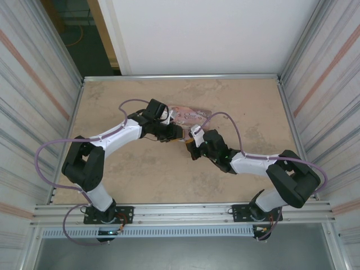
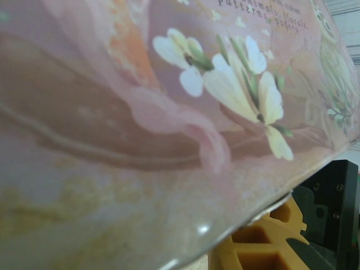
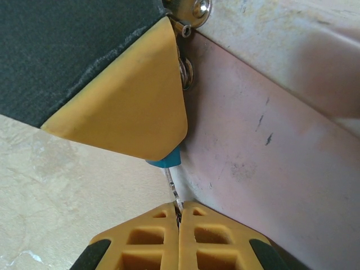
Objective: Unlock the padlock with the key
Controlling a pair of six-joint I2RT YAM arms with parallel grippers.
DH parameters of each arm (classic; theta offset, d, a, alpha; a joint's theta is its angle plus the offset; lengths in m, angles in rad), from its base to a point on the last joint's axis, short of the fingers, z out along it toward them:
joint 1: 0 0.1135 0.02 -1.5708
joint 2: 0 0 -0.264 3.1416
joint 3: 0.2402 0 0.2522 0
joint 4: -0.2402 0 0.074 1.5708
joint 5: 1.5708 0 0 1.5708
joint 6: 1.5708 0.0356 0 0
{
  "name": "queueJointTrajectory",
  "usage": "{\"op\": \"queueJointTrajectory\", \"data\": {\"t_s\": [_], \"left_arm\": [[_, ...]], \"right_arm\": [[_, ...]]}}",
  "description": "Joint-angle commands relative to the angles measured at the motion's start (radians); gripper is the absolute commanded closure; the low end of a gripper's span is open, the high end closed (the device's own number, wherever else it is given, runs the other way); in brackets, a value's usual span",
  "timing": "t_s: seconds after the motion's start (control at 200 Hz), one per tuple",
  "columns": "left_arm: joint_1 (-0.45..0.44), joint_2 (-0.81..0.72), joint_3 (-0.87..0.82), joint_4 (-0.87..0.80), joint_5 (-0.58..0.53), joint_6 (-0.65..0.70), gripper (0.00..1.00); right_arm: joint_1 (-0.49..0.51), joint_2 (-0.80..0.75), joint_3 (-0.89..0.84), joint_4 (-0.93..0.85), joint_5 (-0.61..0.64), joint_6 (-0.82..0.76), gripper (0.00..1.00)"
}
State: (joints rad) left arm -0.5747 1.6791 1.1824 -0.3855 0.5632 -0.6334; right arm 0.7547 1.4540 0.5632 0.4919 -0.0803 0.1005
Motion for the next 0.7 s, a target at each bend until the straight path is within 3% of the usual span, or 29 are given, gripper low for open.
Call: {"op": "queueJointTrajectory", "data": {"t_s": [0.0,0.266,0.506,0.691], "left_arm": [[-0.040,-0.034,0.010,-0.004,0.150,0.017,0.83],[-0.046,-0.027,-0.014,0.039,0.114,-0.003,0.83],[-0.053,-0.032,-0.027,0.077,0.121,-0.035,0.84],[-0.060,-0.030,-0.026,0.070,0.128,-0.034,0.84]], "right_arm": [[-0.014,-0.050,0.083,0.216,-0.067,0.005,1.00],[-0.022,-0.039,0.100,0.272,-0.205,0.147,1.00],[0.015,-0.029,0.117,0.249,-0.119,0.074,1.00],[-0.005,-0.030,0.132,0.277,-0.156,0.091,1.00]]}}
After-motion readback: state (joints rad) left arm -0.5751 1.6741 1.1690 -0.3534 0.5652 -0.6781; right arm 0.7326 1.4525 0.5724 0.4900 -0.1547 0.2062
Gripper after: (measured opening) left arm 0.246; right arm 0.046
